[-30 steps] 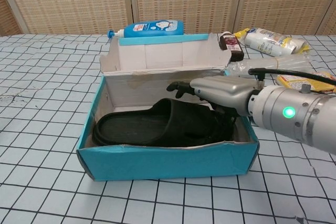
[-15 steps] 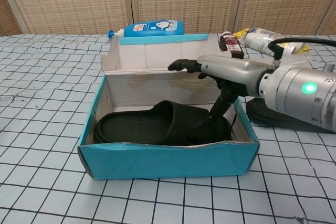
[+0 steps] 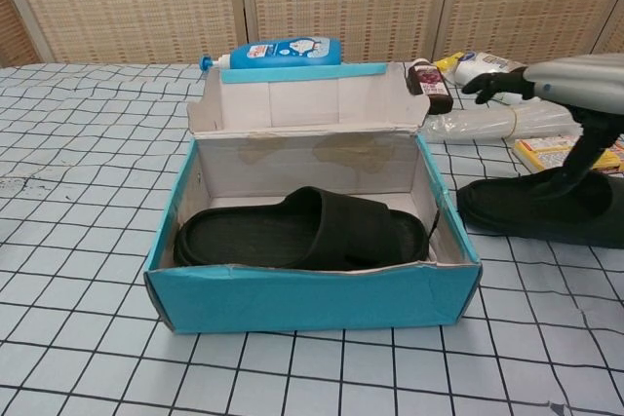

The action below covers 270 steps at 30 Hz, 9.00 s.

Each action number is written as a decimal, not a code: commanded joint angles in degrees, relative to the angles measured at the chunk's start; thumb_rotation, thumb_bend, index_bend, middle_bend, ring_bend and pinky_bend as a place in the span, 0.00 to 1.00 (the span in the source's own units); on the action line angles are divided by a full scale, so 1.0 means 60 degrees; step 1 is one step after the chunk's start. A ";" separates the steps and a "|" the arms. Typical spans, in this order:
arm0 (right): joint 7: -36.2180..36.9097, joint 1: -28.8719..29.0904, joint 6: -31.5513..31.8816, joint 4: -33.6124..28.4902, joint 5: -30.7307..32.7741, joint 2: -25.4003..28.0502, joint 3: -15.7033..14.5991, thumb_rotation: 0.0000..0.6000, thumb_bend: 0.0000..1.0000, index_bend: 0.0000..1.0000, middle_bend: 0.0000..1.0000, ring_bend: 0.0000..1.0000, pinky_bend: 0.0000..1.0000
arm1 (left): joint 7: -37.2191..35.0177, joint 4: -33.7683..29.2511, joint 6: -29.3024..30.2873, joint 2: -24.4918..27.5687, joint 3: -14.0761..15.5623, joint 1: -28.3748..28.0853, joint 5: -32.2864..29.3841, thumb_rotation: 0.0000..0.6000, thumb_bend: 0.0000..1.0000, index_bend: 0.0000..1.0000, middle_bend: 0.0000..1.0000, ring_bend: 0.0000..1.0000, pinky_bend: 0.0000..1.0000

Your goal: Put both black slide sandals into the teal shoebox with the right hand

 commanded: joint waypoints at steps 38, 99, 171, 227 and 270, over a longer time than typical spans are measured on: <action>0.3306 -0.0723 -0.2461 0.3521 0.0208 -0.0440 0.0084 1.00 0.03 0.03 0.06 0.00 0.11 | 0.0158 -0.0019 -0.0179 -0.0043 0.0044 -0.0046 -0.0039 1.00 0.50 0.24 0.14 0.20 0.39; 0.2451 -0.1268 -0.1741 0.4297 0.0728 -0.0984 0.0177 1.00 0.03 0.59 0.57 0.43 0.49 | 0.0217 -0.0016 -0.0308 -0.0057 0.0082 -0.0085 -0.0062 1.00 0.50 0.24 0.14 0.20 0.40; -0.0695 -0.0825 0.3500 0.5433 -0.5521 -0.6547 0.1332 1.00 0.03 0.66 0.66 0.52 0.61 | -0.0018 -0.0037 -0.0287 0.0044 0.0079 -0.0080 -0.0086 1.00 0.50 0.24 0.14 0.20 0.40; 0.1856 -0.0313 0.1650 0.8048 -0.5065 -0.7890 0.0802 1.00 0.03 0.66 0.66 0.53 0.61 | -0.0060 -0.0053 -0.0368 0.0074 0.0093 -0.0095 -0.0110 1.00 0.50 0.24 0.14 0.20 0.40; 0.3113 -0.0648 0.1540 0.3589 -0.4332 -0.4679 0.1393 1.00 0.03 0.28 0.28 0.10 0.26 | -0.0002 -0.0023 -0.0498 0.0015 0.0115 -0.0141 -0.0132 1.00 0.50 0.24 0.14 0.20 0.40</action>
